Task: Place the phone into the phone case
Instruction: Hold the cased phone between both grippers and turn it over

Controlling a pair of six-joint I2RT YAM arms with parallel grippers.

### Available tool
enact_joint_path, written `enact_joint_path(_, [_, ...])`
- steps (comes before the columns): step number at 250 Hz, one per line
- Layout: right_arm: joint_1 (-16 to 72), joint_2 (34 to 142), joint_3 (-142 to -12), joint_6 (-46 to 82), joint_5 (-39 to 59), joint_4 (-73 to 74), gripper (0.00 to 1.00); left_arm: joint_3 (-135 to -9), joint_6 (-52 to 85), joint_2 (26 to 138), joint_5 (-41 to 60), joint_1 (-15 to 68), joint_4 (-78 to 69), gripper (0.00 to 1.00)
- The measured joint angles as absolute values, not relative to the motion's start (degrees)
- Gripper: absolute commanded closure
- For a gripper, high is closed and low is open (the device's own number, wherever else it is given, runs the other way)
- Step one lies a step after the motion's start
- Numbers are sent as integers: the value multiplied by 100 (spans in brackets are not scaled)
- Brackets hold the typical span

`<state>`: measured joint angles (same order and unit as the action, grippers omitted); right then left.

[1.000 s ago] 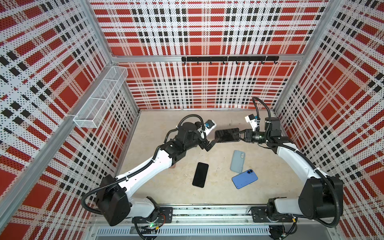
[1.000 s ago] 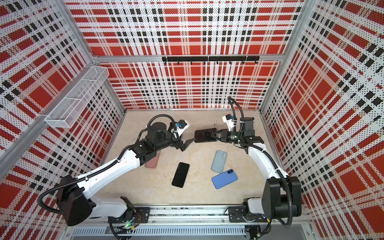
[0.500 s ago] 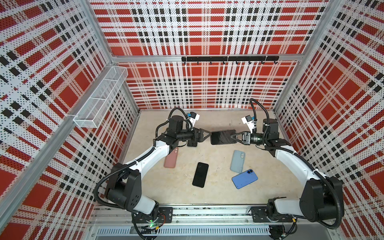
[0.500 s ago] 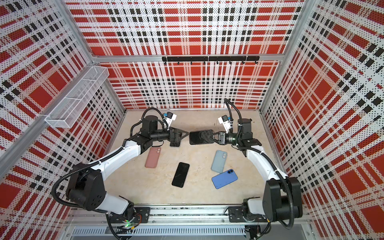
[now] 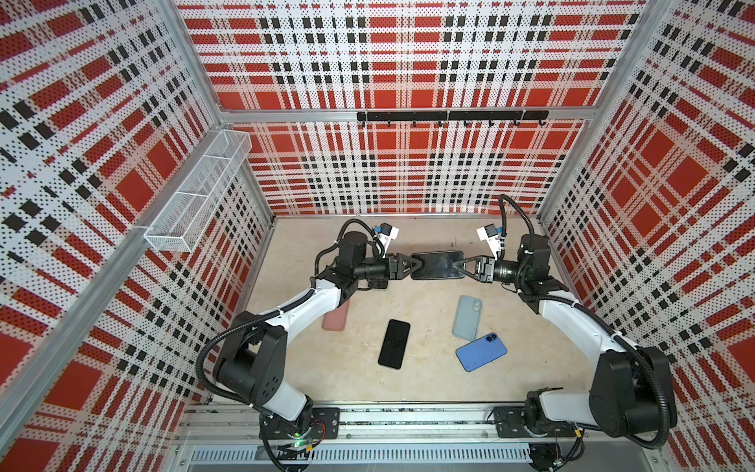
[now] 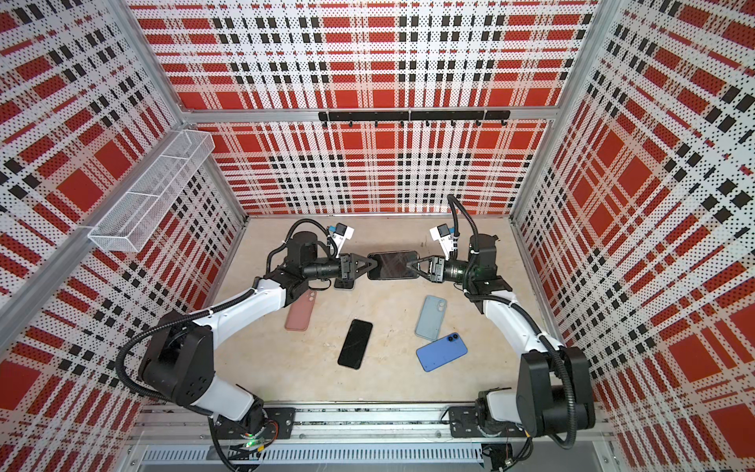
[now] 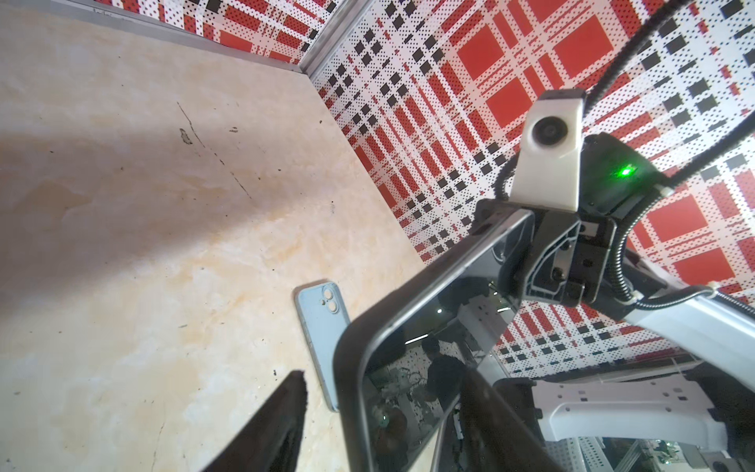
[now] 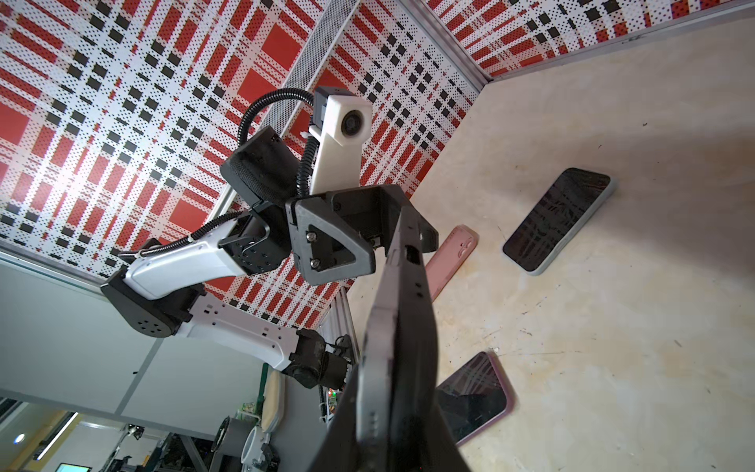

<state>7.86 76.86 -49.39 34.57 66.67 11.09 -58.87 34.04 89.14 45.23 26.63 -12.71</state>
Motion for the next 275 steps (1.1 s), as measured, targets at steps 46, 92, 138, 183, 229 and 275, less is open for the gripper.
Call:
enact_joint_path(46, [840,7686,-4919,3430,6504,1090,100,-5887,3570,9048,4499,2821,-1479,48])
enact_joint_path(92, [991,7688,-5107,2985,6066,464,100,-5828,3992,9378,4445,2880,-1933,55])
enact_joint_path(138, [982,7762,-5133,2845,5765,178,100,-5546,4622,9629,4517,2849,-2860,65])
enact_joint_path(183, [952,7817,-5170,2847,5754,150,91,-5406,4915,9671,4543,2823,-3312,76])
enact_joint_path(229, [954,7817,-5199,2864,5754,161,73,-5164,5225,9673,4584,2786,-3957,82])
enact_joint_path(275, [950,7937,-5175,3092,5625,532,61,-5050,5588,9695,4842,2792,-4877,89])
